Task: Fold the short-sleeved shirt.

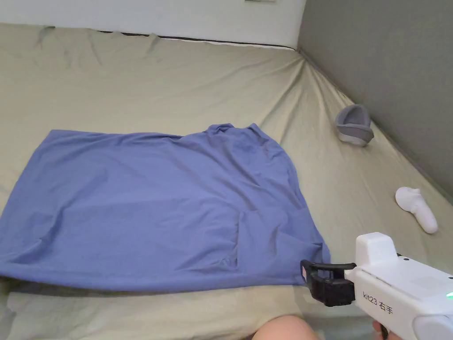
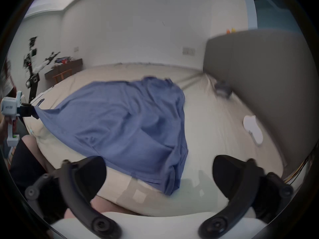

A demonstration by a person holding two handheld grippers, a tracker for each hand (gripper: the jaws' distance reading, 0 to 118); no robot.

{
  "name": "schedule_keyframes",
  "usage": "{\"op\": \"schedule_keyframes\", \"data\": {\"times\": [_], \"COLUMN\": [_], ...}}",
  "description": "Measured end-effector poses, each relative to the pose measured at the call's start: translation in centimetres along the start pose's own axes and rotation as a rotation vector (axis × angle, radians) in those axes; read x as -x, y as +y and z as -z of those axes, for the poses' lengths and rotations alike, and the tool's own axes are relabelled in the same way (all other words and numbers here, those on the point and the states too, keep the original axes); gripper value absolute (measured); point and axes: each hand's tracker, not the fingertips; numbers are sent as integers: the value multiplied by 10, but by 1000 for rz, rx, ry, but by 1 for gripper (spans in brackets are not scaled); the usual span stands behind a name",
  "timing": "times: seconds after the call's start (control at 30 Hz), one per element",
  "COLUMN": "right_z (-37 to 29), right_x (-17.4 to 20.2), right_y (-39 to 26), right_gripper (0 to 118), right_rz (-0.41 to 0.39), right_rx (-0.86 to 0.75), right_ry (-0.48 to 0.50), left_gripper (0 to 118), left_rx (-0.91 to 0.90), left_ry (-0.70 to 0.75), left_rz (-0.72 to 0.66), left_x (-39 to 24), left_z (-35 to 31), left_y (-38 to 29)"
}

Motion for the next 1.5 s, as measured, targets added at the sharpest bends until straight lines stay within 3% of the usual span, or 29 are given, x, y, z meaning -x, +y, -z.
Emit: {"op": "schedule_keyframes", "data": {"times": [0.03, 0.1, 0.13, 0.17, 0.23, 0.27, 0.33, 0.37, 0.47, 0.53, 0.63, 0.83, 0.97, 1.17, 1.27, 1.43, 1.5], "right_z": [29, 41, 42, 41, 48, 54, 58, 56, 41, 30, 10, 15, 59, 145, 184, 220, 219], "right_x": [-36, -40, -40, -42, -39, -37, -31, -29, -34, -38, -48, -52, -71, -85, -74, -63, -61], "right_y": [-14, -20, -23, -26, -33, -36, -39, -39, -29, -25, -7, 71, 129, 170, 165, 152, 148], "right_gripper": [110, 108, 108, 100, 75, 48, 9, 5, 4, 4, 4, 4, 4, 4, 4, 4, 11], "right_rz": [60, 34, 32, 38, 28, 13, -52, -82, -45, -48, 41, 10, 54, 55, -41, -68, -64], "right_rx": [46, 42, 30, 34, 80, 119, 112, 90, 56, 15, -26, -75, -24, 48, 123, 175, 148], "right_ry": [-40, -126, -96, -62, -23, 4, -12, -53, -26, -66, -29, -18, 3, -85, -144, -187, -224], "left_gripper": [0, 0, 0, 0, 0, 0, 0, 0, 0, 0, 0, 0, 0, 0, 0, 1, 59], "left_rx": [-1, 4, 8, 9, 15, 24, 34, 39, 45, 48, 56, 36, 84, 197, 268, 340, 314], "left_ry": [1, 7, 6, 5, 7, 9, 10, 14, 11, 9, 6, -15, -6, 0, 14, 40, 107], "left_rz": [1, -13, -20, -24, -17, -12, -7, -3, -7, -8, -13, -2, 35, -33, -36, -18, -35], "left_x": [0, -2, -2, -3, -4, -4, -5, -4, -2, 2, 10, 23, 32, 45, 43, 41, 42], "left_z": [1, 2, 1, 1, 3, 5, 7, 9, 4, 1, -4, 7, 47, 134, 170, 206, 208], "left_y": [1, 4, 4, 4, 3, 1, -1, -1, -3, -2, 8, 70, 114, 148, 145, 131, 123]}}
